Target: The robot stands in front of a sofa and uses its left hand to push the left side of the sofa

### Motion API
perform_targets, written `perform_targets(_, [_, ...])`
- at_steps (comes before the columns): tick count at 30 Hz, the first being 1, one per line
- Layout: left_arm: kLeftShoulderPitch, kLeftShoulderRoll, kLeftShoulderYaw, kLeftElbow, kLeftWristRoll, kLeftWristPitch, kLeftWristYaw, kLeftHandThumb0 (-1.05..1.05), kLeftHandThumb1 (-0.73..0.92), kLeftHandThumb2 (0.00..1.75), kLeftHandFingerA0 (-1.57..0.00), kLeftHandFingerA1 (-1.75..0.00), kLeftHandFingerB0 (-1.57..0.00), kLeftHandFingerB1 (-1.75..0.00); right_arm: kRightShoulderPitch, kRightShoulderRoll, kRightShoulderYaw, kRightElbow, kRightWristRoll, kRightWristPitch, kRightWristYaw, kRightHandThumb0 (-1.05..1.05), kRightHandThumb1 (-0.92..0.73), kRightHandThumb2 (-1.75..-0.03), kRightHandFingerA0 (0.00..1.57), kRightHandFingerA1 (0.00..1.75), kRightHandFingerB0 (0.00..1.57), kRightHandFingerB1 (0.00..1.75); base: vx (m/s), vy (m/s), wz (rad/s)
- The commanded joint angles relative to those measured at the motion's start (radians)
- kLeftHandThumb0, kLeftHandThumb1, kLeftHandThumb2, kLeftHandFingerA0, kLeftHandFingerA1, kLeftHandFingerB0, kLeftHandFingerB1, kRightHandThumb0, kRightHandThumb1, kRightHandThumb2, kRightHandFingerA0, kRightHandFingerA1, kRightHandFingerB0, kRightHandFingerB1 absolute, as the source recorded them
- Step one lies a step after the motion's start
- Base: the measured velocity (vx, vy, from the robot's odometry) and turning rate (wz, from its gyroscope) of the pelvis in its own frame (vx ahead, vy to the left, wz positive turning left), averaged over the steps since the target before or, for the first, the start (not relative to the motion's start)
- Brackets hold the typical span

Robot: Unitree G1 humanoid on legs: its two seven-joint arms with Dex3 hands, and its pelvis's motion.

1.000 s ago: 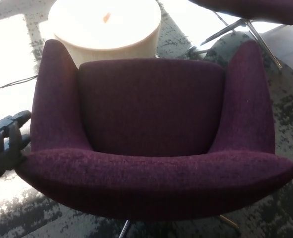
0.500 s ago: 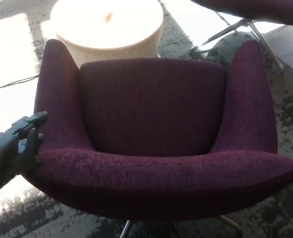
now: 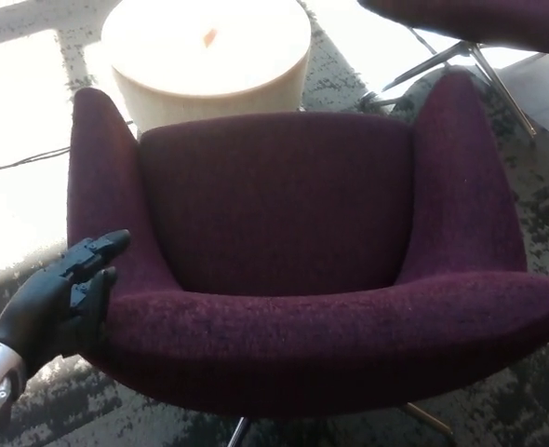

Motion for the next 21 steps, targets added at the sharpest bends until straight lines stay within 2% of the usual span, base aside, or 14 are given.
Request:
perform_targets(1, [0.086,-0.044,-0.089,-0.103,0.033,0.006,-0.050,-0.85,0.87,1.22,-0.01,-0.34,-0.11,-0.21,-0.016,-0.013,-0.004,0.013,0.006,-0.001,-0.004,-1.05,-0.92,-1.07,0.00,0.93,0.00,0.31,0.00,0.000,0.00])
perform_targets(3, [0.114,-0.054,-0.126,-0.163,0.021,0.017,-0.077,-0.82,0.85,1.21,0.00,-0.32,-0.08,-0.21,-0.018,-0.013,-0.001,0.011,0.001,0.001,-0.013,-1.05,-0.92,-1.07,0.00,0.88,0.00,0.31,0.00,0.000,0.00])
perform_targets(5, [0.136,-0.052,-0.167,-0.220,0.037,0.054,-0.070,-0.89,0.87,1.22,-0.03,-0.30,-0.11,-0.19,-0.023,-0.015,0.001,0.012,-0.001,0.004,-0.013,-1.05,-0.92,-1.07,0.00,0.87,0.00,0.34,0.00,0.000,0.00])
perform_targets(6, [0.147,-0.055,-0.184,-0.235,0.040,0.048,-0.069,-0.82,0.83,1.20,0.00,-0.33,-0.13,-0.23,-0.024,-0.015,0.001,0.014,0.000,0.003,-0.010,-1.05,-0.92,-1.06,0.00,0.89,0.00,0.36,0.00,0.000,0.00])
perform_targets(7, [0.157,-0.056,-0.201,-0.252,0.041,0.041,-0.070,-0.85,0.92,0.84,-0.04,-0.28,-0.06,-0.21,-0.026,-0.016,0.000,0.015,0.002,0.004,-0.005,-1.05,-0.92,-1.05,0.00,0.89,0.00,0.37,0.00,0.000,0.00])
perform_targets(14, [0.205,-0.053,-0.291,-0.349,0.063,0.064,-0.068,-0.84,0.92,0.86,-0.04,-0.28,-0.05,-0.21,-0.038,-0.015,0.001,0.022,0.003,0.008,-0.003,-1.05,-0.92,-1.04,0.00,0.93,0.00,0.45,0.00,0.000,0.00])
perform_targets(15, [0.207,-0.050,-0.310,-0.357,0.069,0.075,-0.070,-0.85,0.92,0.82,-0.03,-0.27,-0.03,-0.21,-0.040,-0.015,-0.002,0.023,0.006,0.011,-0.001,-1.05,-0.92,-1.03,0.00,0.95,0.00,0.48,0.00,0.000,0.00])
perform_targets(16, [0.218,-0.055,-0.337,-0.376,0.092,0.071,-0.056,-0.80,0.84,1.22,0.00,-0.33,-0.11,-0.23,-0.040,-0.015,-0.001,0.023,0.005,0.010,-0.007,-1.05,-0.92,-1.04,0.00,0.92,0.00,0.45,0.00,0.000,0.00])
perform_targets(18, [0.222,-0.059,-0.359,-0.383,0.098,0.063,-0.048,-0.80,0.84,1.22,0.00,-0.30,-0.11,-0.23,-0.044,-0.015,-0.003,0.024,0.006,0.013,-0.009,-1.05,-0.92,-1.05,0.00,0.95,0.00,0.48,0.00,0.000,0.00])
perform_targets(19, [0.221,-0.061,-0.371,-0.378,0.096,0.048,-0.054,-0.82,0.92,0.85,-0.01,-0.24,-0.03,-0.23,-0.045,-0.014,-0.002,0.026,0.005,0.013,-0.010,-1.05,-0.92,-1.05,0.00,0.96,0.00,0.47,0.00,0.000,0.00])
perform_targets(21, [0.224,-0.061,-0.387,-0.392,0.098,0.051,-0.051,-0.86,0.90,0.90,0.00,-0.18,-0.06,-0.20,-0.044,-0.013,0.000,0.025,0.002,0.009,-0.012,-1.05,-0.92,-1.04,0.00,0.94,0.00,0.45,0.00,0.000,0.00])
